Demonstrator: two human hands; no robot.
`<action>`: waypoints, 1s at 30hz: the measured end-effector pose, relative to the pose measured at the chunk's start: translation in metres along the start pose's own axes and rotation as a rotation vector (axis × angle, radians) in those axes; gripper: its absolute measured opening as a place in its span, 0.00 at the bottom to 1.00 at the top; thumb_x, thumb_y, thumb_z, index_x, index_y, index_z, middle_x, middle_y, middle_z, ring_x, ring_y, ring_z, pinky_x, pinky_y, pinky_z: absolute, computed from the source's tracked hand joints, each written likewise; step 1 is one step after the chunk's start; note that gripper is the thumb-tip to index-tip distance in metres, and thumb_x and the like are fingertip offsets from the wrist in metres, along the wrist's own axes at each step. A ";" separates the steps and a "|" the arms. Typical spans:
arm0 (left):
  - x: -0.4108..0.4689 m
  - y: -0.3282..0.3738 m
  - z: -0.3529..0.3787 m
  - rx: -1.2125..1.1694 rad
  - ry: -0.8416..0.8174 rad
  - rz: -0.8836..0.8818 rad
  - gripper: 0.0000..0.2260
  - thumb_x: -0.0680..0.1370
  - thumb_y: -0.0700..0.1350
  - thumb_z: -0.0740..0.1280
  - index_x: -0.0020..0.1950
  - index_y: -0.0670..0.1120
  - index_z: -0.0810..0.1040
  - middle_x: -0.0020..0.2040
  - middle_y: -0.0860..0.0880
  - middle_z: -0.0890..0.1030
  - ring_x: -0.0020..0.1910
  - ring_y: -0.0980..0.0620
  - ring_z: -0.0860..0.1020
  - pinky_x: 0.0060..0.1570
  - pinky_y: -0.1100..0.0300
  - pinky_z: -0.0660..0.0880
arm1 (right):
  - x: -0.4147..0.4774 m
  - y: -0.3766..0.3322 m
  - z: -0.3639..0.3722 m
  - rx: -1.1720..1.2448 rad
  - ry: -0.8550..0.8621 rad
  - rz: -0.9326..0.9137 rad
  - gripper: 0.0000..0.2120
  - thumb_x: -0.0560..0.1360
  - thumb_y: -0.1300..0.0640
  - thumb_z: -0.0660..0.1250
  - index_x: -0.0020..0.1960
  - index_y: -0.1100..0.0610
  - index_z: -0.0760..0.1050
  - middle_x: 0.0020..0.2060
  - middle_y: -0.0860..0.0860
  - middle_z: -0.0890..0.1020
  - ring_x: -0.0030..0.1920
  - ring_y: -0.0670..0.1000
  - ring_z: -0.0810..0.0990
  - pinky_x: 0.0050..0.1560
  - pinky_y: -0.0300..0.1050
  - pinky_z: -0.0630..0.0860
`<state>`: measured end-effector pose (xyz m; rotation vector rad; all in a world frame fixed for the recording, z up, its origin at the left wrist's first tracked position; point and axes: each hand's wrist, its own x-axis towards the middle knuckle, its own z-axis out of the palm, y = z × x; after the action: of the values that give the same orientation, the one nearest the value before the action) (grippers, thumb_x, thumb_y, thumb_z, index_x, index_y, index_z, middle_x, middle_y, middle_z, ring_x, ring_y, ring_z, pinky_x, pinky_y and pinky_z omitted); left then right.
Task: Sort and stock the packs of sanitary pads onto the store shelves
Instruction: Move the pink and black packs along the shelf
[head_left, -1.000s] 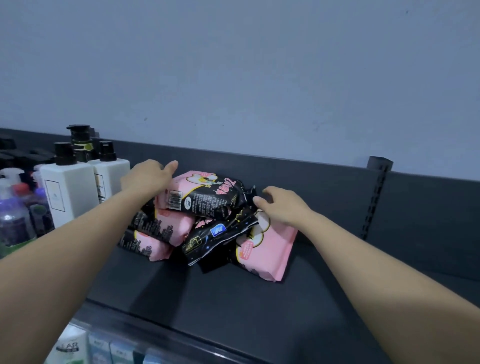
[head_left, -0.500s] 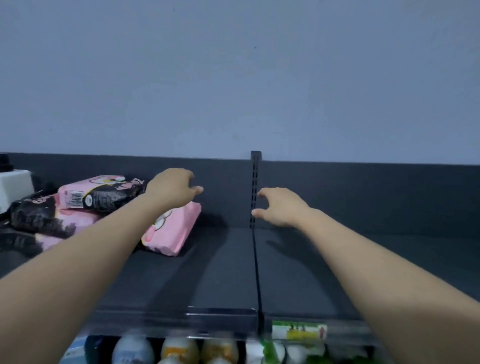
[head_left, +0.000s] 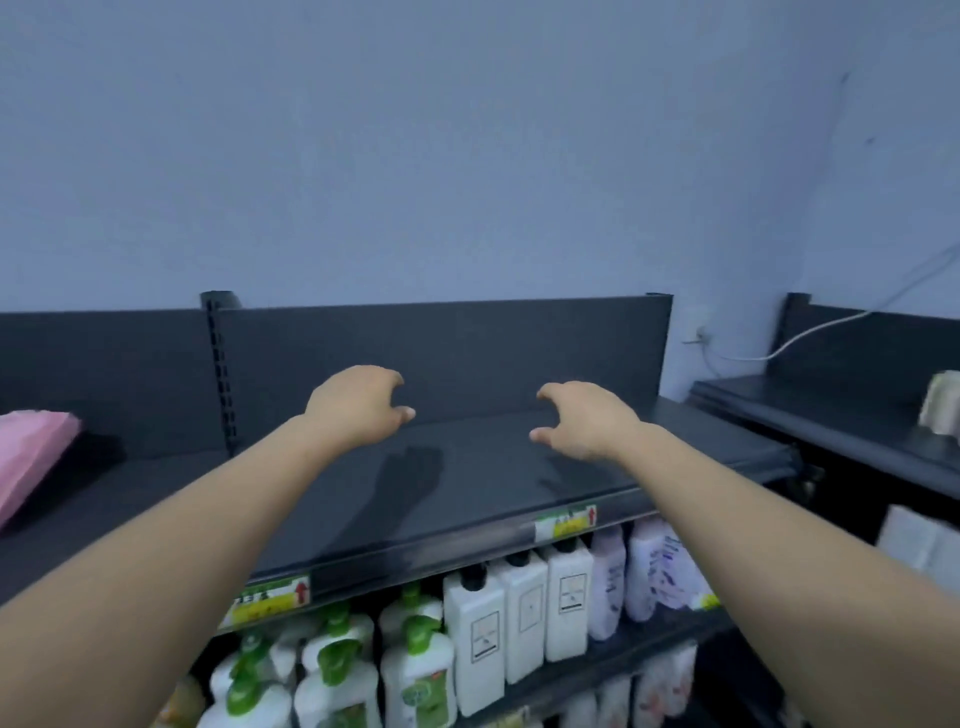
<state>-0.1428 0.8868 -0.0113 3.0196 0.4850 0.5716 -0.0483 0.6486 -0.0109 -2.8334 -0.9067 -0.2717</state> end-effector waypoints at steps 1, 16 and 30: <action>0.004 0.022 0.004 -0.006 -0.005 0.032 0.22 0.79 0.55 0.64 0.70 0.47 0.71 0.65 0.49 0.76 0.62 0.47 0.74 0.56 0.52 0.75 | -0.009 0.021 -0.003 -0.015 0.000 0.032 0.28 0.77 0.44 0.65 0.73 0.53 0.64 0.67 0.52 0.73 0.66 0.55 0.72 0.61 0.51 0.73; 0.073 0.315 0.045 -0.142 -0.042 0.527 0.21 0.79 0.55 0.64 0.69 0.47 0.72 0.66 0.48 0.75 0.63 0.47 0.74 0.59 0.50 0.74 | -0.131 0.272 -0.054 -0.124 0.049 0.509 0.24 0.76 0.45 0.67 0.67 0.55 0.69 0.63 0.55 0.75 0.63 0.58 0.74 0.61 0.51 0.73; 0.108 0.600 0.073 -0.309 -0.029 0.937 0.19 0.78 0.55 0.65 0.66 0.47 0.75 0.63 0.47 0.77 0.62 0.46 0.75 0.58 0.49 0.74 | -0.227 0.469 -0.108 -0.252 0.104 0.897 0.26 0.75 0.45 0.67 0.70 0.52 0.68 0.66 0.53 0.75 0.65 0.56 0.73 0.60 0.49 0.72</action>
<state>0.1570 0.3519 0.0102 2.7720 -0.9791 0.5335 0.0312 0.1225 0.0017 -3.0600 0.4808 -0.4114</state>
